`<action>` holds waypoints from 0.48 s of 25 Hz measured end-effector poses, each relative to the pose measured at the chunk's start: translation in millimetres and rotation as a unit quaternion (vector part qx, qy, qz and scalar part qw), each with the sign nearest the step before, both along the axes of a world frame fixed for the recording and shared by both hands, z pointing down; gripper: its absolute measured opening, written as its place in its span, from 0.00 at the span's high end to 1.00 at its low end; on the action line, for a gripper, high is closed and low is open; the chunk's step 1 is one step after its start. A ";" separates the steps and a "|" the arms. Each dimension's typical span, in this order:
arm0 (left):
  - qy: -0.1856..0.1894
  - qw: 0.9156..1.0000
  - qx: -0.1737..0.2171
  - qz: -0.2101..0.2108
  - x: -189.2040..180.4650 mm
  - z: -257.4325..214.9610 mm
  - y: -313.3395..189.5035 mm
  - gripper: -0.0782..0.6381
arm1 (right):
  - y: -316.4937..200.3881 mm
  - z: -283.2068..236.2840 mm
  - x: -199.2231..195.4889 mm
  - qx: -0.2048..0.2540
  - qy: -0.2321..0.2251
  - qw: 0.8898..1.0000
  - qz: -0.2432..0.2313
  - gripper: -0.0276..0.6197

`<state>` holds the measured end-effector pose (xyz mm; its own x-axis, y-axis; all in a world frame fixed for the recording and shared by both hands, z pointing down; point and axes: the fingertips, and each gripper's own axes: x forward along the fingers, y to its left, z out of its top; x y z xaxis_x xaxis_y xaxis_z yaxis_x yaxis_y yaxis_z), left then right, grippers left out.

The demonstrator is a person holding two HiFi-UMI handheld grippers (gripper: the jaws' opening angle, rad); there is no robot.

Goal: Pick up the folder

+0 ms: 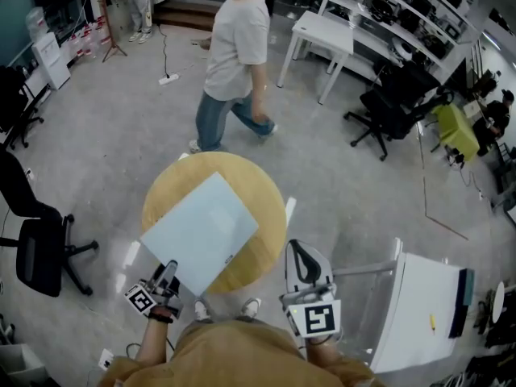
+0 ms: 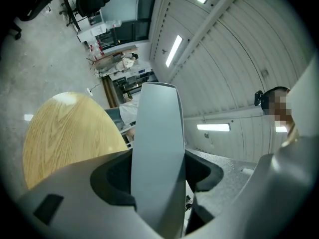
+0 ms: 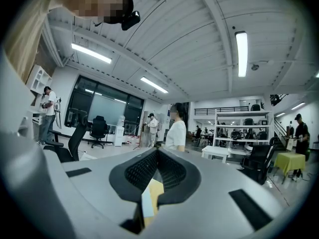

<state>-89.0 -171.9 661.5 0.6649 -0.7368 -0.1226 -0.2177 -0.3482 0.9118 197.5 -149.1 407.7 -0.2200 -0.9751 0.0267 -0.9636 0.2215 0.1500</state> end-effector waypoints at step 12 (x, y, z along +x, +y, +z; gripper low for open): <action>0.089 0.994 0.023 -0.063 -29.3 -29.4 -3.8 0.50 | -8.4 5.2 2.3 -0.001 0.000 1.000 -0.004 0.96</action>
<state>-118.3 -175.7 632.1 0.5320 -0.8040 -0.2655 -0.1002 -0.3711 0.9232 199.9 -157.4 412.9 -0.2281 -0.9732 0.0288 -0.9617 0.2298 0.1493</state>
